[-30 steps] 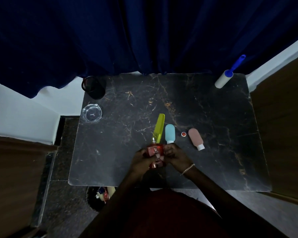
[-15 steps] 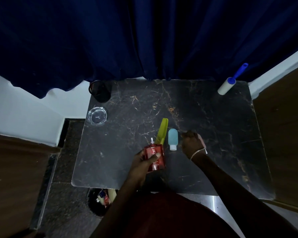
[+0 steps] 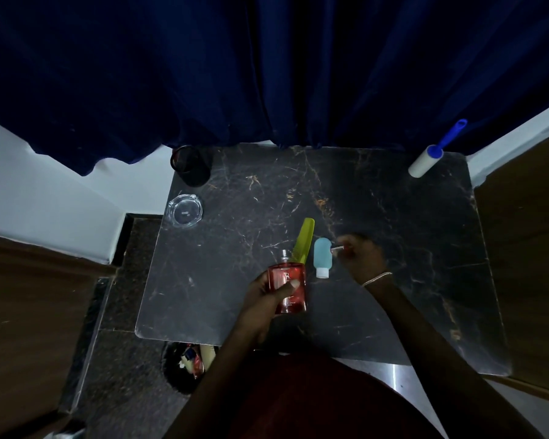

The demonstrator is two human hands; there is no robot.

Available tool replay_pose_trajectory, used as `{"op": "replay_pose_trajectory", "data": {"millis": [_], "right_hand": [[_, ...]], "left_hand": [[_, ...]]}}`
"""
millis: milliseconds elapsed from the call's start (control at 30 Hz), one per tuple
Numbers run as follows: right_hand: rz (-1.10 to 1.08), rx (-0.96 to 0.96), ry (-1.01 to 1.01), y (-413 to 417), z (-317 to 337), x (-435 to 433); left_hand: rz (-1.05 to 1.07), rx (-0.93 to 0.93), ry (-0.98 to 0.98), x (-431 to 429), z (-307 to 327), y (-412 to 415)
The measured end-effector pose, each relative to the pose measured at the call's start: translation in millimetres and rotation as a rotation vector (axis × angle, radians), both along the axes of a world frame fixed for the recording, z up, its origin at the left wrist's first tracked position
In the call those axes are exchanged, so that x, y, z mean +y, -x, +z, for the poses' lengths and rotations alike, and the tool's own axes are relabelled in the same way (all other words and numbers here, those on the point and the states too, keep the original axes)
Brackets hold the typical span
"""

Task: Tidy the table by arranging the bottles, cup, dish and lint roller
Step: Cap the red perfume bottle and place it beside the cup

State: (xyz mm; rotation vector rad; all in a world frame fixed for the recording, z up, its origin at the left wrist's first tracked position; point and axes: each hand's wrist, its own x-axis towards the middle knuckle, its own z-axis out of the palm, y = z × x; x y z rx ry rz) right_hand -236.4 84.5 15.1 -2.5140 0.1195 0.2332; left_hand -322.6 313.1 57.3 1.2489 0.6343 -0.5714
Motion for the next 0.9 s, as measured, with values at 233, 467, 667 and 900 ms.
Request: {"op": "replay_pose_trajectory", "data": {"millis": [233, 467, 667, 900], "right_hand": [[-0.18, 0.141, -0.891, 13.7, 73.6, 10.2], [-0.046, 0.188, -1.04, 10.4, 92.2, 19.7], [-0.019, 0.22, -1.094, 9.2, 94.9, 24.4], [-0.068, 0.229, -1.144, 13.9, 95.6, 30.9]], "left_hand": [[-0.096, -0.158, -0.032, -6.0, 33.8, -0.1], [-0.199, -0.274, -0.033, -11.5, 60.6, -0.7], [-0.191, -0.289, -0.04, -13.2, 63.3, -1.4], [-0.094, -0.282, 0.051, -18.7, 63.1, 0.6]]}}
